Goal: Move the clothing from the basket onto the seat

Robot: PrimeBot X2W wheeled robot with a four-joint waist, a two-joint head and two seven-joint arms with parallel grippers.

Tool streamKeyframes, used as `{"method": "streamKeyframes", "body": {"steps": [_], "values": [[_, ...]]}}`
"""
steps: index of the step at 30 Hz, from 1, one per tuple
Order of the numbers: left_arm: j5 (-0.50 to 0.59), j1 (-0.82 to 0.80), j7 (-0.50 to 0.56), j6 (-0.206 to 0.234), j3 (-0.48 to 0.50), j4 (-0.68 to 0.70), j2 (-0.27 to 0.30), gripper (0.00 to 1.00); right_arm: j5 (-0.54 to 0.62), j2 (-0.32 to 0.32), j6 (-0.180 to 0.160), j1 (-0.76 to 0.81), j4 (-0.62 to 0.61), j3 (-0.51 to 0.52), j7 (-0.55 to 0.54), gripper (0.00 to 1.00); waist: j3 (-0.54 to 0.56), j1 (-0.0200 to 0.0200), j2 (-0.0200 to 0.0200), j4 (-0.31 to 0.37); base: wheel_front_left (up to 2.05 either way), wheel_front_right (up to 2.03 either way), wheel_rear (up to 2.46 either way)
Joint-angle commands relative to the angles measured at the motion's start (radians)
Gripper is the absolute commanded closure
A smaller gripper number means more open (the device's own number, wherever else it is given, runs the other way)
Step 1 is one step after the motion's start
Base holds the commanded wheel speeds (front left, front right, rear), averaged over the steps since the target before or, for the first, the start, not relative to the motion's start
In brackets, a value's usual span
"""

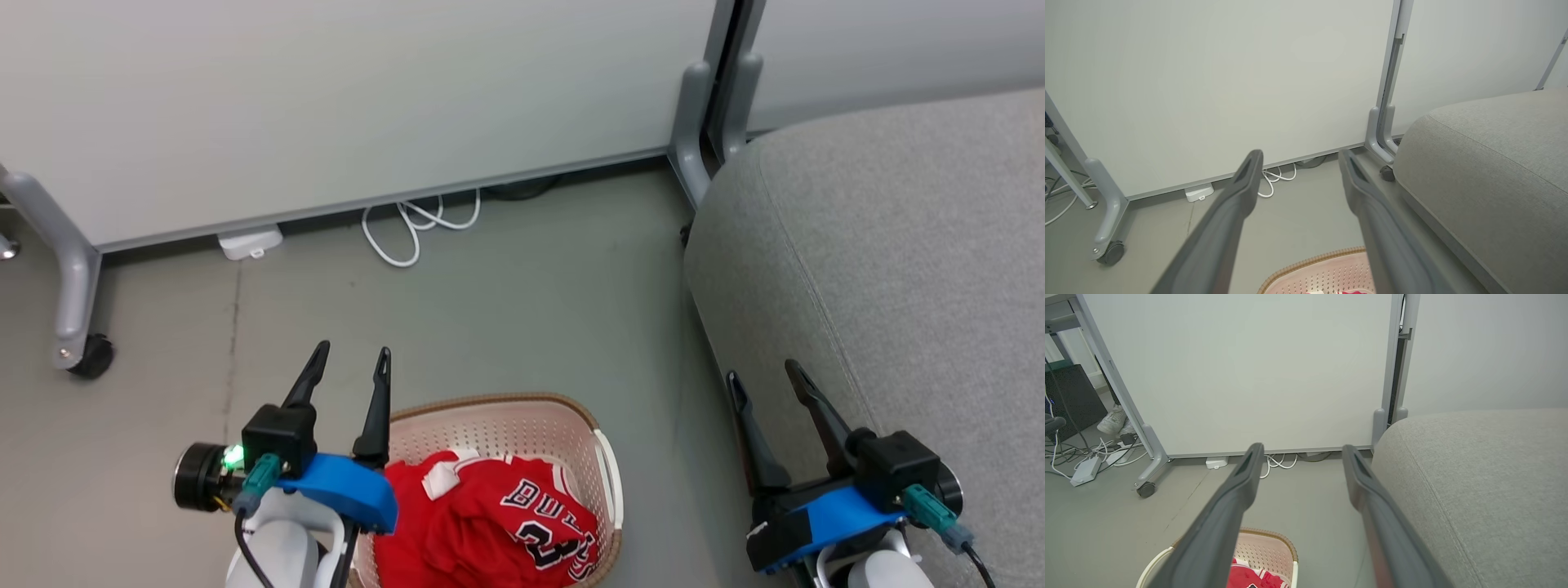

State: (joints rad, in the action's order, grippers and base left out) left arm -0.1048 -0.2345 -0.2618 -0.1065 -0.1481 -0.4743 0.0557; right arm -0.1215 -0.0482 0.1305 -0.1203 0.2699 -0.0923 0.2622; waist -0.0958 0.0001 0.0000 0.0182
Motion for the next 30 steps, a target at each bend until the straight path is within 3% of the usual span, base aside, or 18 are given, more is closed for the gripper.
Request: {"method": "streamKeyframes", "body": {"steps": [1,15,22,30], "values": [[0.005,-0.034,-0.005,-0.006,-0.008,-0.018,0.009,0.00,-0.006,-0.004,0.000,-0.017,-0.006,-0.002,0.004,0.00,-0.036,-0.0001,0.0000,0.025,0.00,0.00,0.00],[0.004,-0.278,-0.005,-0.024,-0.209,-0.313,0.074,0.00,-0.022,-0.003,0.000,-0.148,-0.049,-0.036,0.004,0.00,-0.282,-0.0001,0.0000,0.121,0.00,0.00,0.00],[-0.144,-0.382,0.021,-0.024,-0.323,-0.507,0.064,0.00,-0.030,-0.003,0.000,-0.210,-0.069,-0.051,0.004,0.00,-0.383,-0.0001,0.0000,0.147,0.00,0.00,0.00],[-0.396,-0.437,0.189,-0.024,-0.443,-0.590,0.047,0.00,-0.024,-0.003,0.000,-0.262,-0.087,-0.057,0.004,0.00,-0.481,-0.0001,0.0000,0.157,0.00,0.00,0.00]]}}
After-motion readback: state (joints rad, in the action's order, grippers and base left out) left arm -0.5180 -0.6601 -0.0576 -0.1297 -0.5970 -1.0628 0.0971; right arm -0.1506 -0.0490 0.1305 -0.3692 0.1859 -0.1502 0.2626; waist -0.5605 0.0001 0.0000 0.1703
